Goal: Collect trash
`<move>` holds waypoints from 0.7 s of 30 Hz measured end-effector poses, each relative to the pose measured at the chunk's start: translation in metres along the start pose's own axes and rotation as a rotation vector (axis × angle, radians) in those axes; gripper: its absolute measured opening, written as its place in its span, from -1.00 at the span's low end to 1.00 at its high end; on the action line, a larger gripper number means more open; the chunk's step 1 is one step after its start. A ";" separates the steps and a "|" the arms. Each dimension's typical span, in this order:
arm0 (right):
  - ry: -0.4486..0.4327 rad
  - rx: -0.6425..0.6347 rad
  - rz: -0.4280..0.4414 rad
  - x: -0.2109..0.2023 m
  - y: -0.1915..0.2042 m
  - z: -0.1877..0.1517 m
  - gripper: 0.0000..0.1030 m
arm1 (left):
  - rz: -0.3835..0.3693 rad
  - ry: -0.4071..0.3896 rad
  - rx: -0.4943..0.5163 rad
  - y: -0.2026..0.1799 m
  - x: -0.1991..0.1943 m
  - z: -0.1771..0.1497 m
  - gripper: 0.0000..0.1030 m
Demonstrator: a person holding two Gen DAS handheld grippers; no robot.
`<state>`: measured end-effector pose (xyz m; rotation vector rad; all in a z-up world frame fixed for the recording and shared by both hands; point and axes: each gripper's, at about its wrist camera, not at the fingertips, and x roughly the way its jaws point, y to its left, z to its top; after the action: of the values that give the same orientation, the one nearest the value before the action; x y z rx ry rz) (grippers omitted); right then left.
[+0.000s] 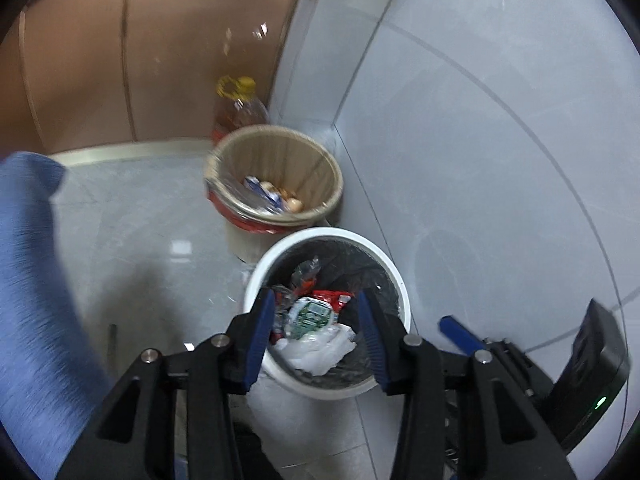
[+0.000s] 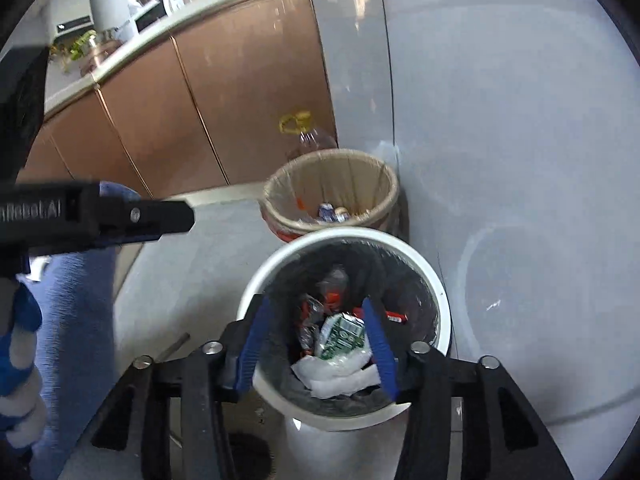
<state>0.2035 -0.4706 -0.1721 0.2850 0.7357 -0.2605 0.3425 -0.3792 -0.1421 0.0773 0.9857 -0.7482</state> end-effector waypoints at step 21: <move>-0.392 -0.157 0.101 -0.226 0.141 -0.019 0.98 | 0.438 -0.571 -0.059 0.018 -0.305 -0.145 0.12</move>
<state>0.0774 -0.3028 -0.0071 0.1149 0.3500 -0.1544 0.1477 -0.1463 0.0077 0.0231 0.4192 -0.3036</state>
